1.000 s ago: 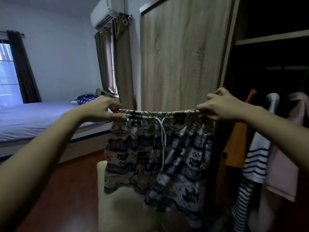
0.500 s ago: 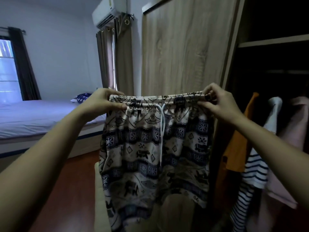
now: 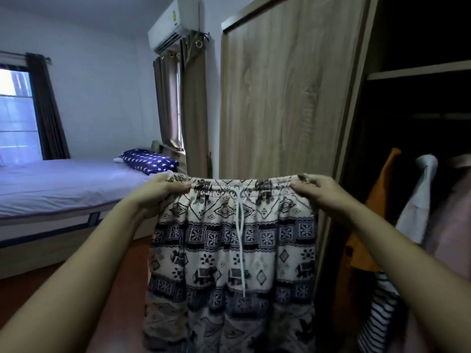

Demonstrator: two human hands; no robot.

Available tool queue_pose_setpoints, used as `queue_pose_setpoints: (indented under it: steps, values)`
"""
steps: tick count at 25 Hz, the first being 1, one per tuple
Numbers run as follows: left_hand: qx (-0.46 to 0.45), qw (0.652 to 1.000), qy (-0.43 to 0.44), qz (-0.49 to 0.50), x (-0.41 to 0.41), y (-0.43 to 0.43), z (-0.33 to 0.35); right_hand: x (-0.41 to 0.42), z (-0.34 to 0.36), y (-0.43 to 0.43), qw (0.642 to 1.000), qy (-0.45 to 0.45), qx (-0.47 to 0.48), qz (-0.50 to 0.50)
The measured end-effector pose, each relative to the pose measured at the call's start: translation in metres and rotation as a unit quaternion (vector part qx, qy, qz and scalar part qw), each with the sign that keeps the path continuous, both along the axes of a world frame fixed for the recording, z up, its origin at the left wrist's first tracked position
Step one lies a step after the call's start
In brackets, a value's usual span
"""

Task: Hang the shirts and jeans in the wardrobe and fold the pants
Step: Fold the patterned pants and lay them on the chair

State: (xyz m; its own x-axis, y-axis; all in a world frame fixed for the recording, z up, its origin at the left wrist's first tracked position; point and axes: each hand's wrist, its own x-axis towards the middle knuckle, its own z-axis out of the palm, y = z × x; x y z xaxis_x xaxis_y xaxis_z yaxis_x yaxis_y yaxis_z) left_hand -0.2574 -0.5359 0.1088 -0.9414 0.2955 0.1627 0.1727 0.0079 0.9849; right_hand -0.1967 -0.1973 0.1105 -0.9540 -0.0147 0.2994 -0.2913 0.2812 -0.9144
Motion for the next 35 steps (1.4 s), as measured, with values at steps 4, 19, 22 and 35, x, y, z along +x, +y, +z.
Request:
queue_pose_setpoints:
  steps: [4,19,22,35]
  values:
    - [0.057,0.997,-0.032,0.035,0.011,0.05,0.009,-0.005,0.004,-0.049,0.995,0.006,-0.08,-0.067]
    - [0.098,0.964,0.146,-0.2,0.053,0.071,0.026,-0.002,0.008,-0.075,0.984,0.172,0.036,0.018]
    - [0.0,0.972,0.152,-0.177,0.044,0.043,0.029,-0.004,0.009,-0.066,0.984,0.166,0.042,0.048]
    - [-0.471,0.759,0.449,0.029,0.047,0.059,0.05,0.02,0.01,-0.076,0.962,0.254,0.092,-0.046]
